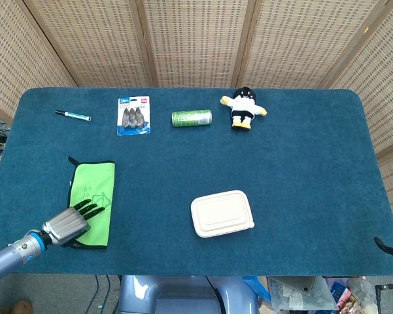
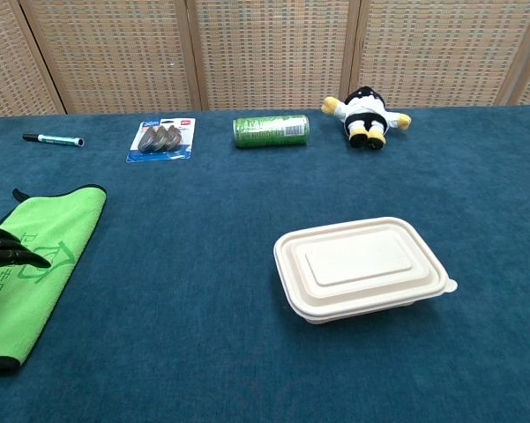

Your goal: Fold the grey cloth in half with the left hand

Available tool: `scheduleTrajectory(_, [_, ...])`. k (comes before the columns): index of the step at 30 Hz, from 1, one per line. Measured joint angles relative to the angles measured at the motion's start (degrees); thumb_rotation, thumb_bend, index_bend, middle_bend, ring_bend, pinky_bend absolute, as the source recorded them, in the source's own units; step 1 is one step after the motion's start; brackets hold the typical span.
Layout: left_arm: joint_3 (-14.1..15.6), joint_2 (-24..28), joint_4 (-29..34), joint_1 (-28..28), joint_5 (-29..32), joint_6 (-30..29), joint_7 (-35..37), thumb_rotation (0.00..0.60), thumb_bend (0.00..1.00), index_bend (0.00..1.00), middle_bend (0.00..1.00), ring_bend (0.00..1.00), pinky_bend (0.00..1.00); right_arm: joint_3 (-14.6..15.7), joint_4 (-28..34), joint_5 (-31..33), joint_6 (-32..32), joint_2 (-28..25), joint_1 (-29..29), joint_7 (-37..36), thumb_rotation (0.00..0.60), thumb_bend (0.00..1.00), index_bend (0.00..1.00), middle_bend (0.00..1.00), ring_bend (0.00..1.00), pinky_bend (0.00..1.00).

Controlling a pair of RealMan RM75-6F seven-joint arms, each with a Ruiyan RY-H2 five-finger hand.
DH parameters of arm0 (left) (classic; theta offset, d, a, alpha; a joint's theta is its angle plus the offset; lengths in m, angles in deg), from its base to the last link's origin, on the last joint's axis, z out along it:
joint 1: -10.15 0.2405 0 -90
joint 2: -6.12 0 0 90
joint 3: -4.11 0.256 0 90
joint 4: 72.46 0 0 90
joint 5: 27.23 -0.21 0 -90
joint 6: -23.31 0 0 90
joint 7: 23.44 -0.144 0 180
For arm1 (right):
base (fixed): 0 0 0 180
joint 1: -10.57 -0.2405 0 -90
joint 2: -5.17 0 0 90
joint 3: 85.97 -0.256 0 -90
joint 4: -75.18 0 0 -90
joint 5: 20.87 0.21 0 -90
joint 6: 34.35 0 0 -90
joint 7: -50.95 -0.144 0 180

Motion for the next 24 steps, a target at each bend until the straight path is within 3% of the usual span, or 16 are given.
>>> scheduleTrajectory(10, [1.7,-2.0,-4.0,2.5,-2.2,-3.1,3.5,0.600,0.35,0.65,0.00,0.00,0.00,0.4,0.5,-1.0,0.7,-0.1,0.2,0.1,0.600,0.00,0.00,0.00,0.00,0.00])
scheduleTrajectory(13, [2.1,-2.7,-5.0,3.0,-2.5,-3.6,4.1,0.600,0.35,0.42,0.00,0.00,0.00,0.5,0.8,-1.4,1.0,-0.1,0.3,0.2,0.600,0.00,0.00,0.00,0.00,0.00])
scheduleTrajectory(17, [2.4,-3.4,-6.5,3.9,-2.8,-4.4,4.9,0.600,0.35,0.28,0.00,0.00,0.00,0.6,1.1,-2.0,1.5,-0.2,0.5,0.3,0.600,0.00,0.00,0.00,0.00,0.00])
scheduleTrajectory(19, [2.6,-3.7,-7.0,4.2,-3.1,-4.9,5.5,0.600,0.35,0.12,0.00,0.00,0.00,0.7,1.2,-2.2,1.7,-0.2,0.6,0.3,0.600,0.00,0.00,0.00,0.00,0.00])
scheduleTrajectory(21, [2.9,-3.9,-7.6,4.6,-3.4,-5.5,5.9,0.600,0.35,0.02,0.00,0.00,0.00,0.8,1.4,-2.4,1.8,-0.3,0.7,0.3,0.600,0.00,0.00,0.00,0.00,0.00])
scheduleTrajectory(24, [3.0,-4.1,-8.4,5.2,-3.7,-6.7,6.3,0.600,0.34,0.00,0.00,0.00,0.00,0.9,1.6,-2.8,2.1,-0.4,0.8,0.3,0.600,0.00,0.00,0.00,0.00,0.00])
